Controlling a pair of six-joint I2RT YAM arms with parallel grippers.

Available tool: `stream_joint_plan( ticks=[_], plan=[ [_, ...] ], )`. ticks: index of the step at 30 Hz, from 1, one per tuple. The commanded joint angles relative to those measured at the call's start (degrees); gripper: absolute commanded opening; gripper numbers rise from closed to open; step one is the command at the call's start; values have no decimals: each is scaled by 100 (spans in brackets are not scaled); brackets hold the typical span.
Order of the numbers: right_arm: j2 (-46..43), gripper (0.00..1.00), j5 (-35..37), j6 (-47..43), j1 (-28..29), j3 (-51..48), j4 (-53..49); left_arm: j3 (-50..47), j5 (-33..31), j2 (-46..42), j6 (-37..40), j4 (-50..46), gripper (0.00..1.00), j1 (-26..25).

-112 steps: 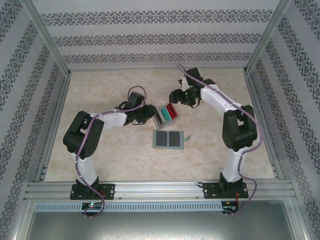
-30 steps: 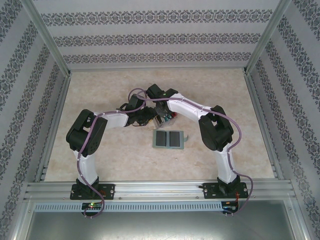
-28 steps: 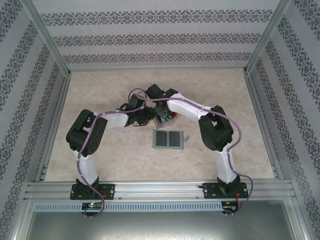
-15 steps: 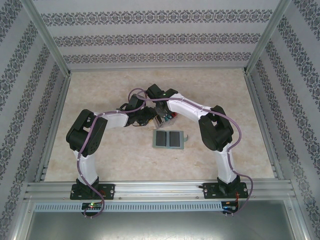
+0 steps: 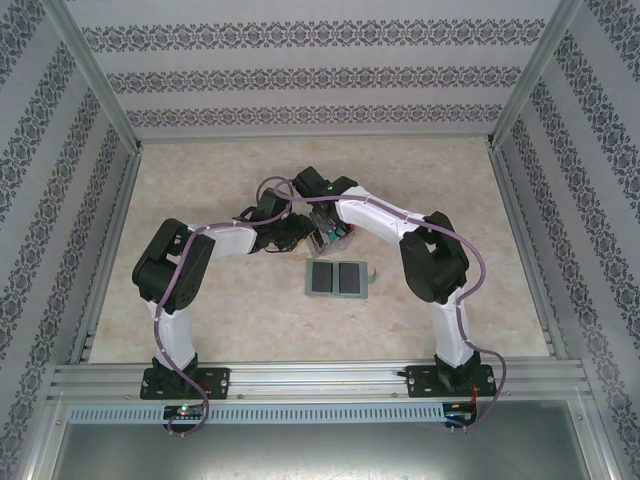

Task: Put the credit cards into the card holder

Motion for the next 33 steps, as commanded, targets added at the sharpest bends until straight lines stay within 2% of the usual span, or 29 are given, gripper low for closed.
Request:
stream_joint_plan(
  ticks=[1,16,21,26,33],
  plan=[
    [-128,23,87,-25,-34,-62,-115,-128,-143,82,-39,-307,36,1],
    [-52,17,-364,162,-161,-114,-142,-133,-148,74,-45,-329,36,-2],
    [-91,10,-306,158,-162,-131,-136,-153,-147,78,-59,-312,36,1],
    [-239,7,-338,144,-160,-132,-120,-165,-168,70,-66,-306,36,0],
    [-747,3,-1037,404,-189,-377,98,-142,-168,-30,52,-293,37,-7]
  ],
)
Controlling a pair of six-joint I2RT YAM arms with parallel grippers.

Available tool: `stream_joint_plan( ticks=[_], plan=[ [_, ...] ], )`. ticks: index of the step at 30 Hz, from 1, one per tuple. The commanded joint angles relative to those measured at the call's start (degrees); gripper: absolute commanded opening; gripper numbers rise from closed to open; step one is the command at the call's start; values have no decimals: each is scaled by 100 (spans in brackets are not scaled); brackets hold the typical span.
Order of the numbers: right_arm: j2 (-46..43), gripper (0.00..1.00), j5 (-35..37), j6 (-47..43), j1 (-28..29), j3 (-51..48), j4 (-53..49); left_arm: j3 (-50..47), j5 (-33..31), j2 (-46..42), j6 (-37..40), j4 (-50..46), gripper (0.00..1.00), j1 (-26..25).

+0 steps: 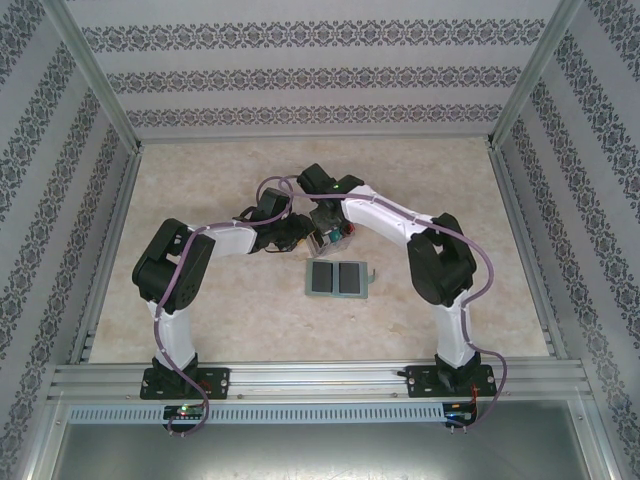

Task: Put the credit cards into the card holder

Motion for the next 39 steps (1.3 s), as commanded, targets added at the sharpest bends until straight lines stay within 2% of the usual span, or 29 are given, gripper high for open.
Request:
stream_joint_plan(
  ticks=[1,12,19,22,26,30,33,36,39],
  plan=[
    [-488,3,-407,254,-119,-215,88,-154,-160,-43,71,-282,37,-6],
    [-1505,2,-1965,1116,-572,-938,918,-201,-165,-536,231,-87,47,-13],
    [-2533,2,-3039,2062,-1125,-1942,1932,-299,-213,-1186,386,-226,63,-17],
    [-2913,2,-3612,2572,-1369,-2381,2402,-387,41,-1510,427,-3,71,-44],
    [-3318,2,-4191,3146,-1639,-2891,2992,-405,819,-1685,274,640,79,-52],
    [-3537,3,-4759,3558,-1849,-3185,3484,-123,1731,-1512,88,1312,78,-61],
    [-3632,3,-4957,3754,-1945,-3306,3709,90,2096,-1383,8,1518,77,-61],
    [-3617,3,-5215,3956,-2046,-3396,3936,204,2394,-1273,-110,1812,72,-74],
    [-3534,3,-5496,4153,-2103,-3472,4240,225,2675,-1162,-439,2382,62,-97]
  ],
)
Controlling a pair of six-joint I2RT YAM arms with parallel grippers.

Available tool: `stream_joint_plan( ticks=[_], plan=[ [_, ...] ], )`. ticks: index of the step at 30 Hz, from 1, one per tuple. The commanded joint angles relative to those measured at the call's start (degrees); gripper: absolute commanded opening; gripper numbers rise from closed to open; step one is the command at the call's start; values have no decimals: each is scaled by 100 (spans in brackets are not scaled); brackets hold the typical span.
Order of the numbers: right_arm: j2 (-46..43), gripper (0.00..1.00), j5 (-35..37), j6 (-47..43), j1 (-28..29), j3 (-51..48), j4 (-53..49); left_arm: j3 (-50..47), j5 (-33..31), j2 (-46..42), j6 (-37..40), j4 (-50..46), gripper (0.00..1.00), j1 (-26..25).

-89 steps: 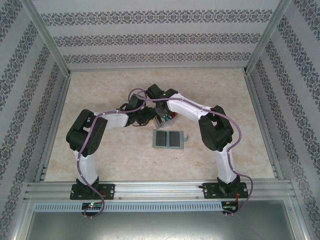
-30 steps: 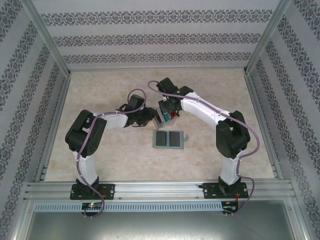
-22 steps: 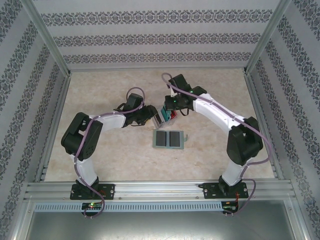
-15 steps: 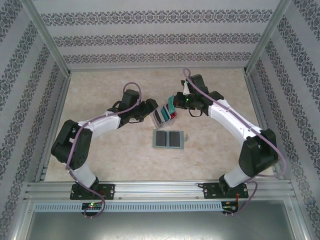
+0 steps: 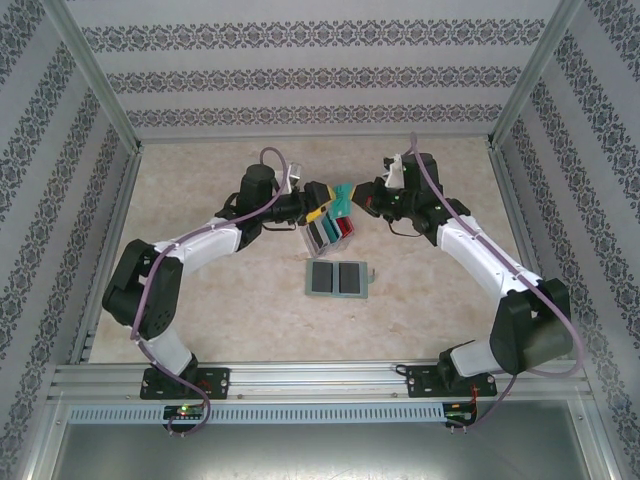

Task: Put the credit cards into the card holder

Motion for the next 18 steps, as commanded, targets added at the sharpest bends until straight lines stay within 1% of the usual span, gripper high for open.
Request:
stream_joint_plan(
  ticks=[1,2,5,6,8,10,12,13,18],
  plan=[
    [-3,3,-604,413,-90,-106,613,150,585,123,-387,969,59,-68],
    [11,3,-674,486,-97,-131,713,146,588,127,-413,973,56,-69],
    [24,4,-720,544,-115,-174,782,131,553,72,-454,1003,41,-72],
    [24,5,-720,549,-129,-191,777,116,507,37,-456,962,32,-69],
    [7,7,-750,598,-169,-226,800,80,411,-25,-436,855,21,-65],
    [-1,12,-844,624,-195,-245,834,49,357,-52,-490,837,10,-63],
    [-12,19,-987,665,-204,-277,948,21,363,-44,-590,923,2,-68],
    [-8,20,-1106,695,-213,-294,1038,7,395,-32,-668,999,0,-66],
    [67,26,-1497,885,-233,-298,1378,-39,540,67,-1249,1667,0,-65]
  ],
)
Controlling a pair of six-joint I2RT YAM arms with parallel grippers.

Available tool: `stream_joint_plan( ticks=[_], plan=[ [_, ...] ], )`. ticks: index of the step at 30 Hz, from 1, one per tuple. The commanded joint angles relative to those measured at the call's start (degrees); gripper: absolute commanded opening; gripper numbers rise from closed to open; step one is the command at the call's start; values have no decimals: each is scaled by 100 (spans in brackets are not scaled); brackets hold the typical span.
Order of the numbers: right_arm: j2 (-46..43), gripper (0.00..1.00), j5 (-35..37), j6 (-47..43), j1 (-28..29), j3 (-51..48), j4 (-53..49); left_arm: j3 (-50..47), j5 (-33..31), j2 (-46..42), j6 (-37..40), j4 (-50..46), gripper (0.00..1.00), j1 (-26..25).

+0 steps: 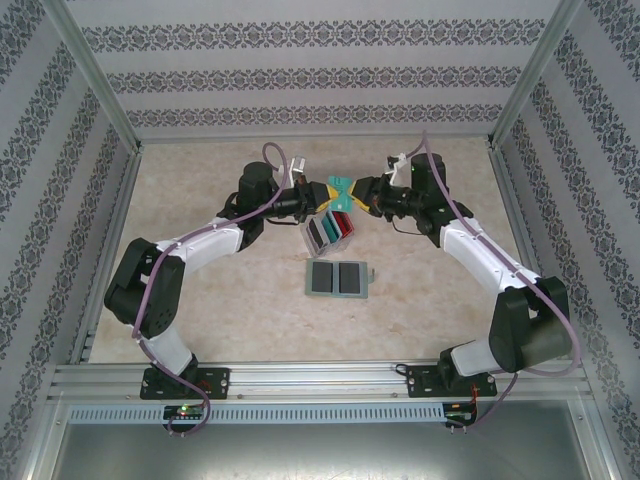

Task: Put the credit cards into the card holder

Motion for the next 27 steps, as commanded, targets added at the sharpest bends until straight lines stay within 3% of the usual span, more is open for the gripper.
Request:
stream_joint_plan(
  ticks=[1,5,7,10,11,13,14,16,19,27],
  plan=[
    [53,29,-566,172,3,-24,573,-52,172,68,-545,851,0,-33],
    [193,30,-710,290,-8,17,664,-81,198,162,-1066,1361,0,-34],
    [211,19,-689,406,-12,-33,843,-102,207,231,-1308,1546,0,-38],
    [152,14,-539,490,-91,-119,861,-159,183,231,-1382,1429,1,-33],
    [123,12,-498,526,-133,-161,857,-196,133,193,-1336,1307,6,-33],
    [38,10,-431,647,-236,-284,859,-250,27,79,-1125,720,54,-15],
    [-26,9,-378,673,-274,-362,829,-282,-43,7,-957,357,66,-15],
    [-214,8,-153,445,-307,-549,529,-322,-357,-213,-330,-912,75,-22],
    [-536,4,455,242,-314,-930,-265,-421,-878,-439,375,-2532,80,-20],
    [-1347,1,2215,1332,8,-2021,-980,-541,-1671,-486,1284,-4388,79,-225]
  ],
)
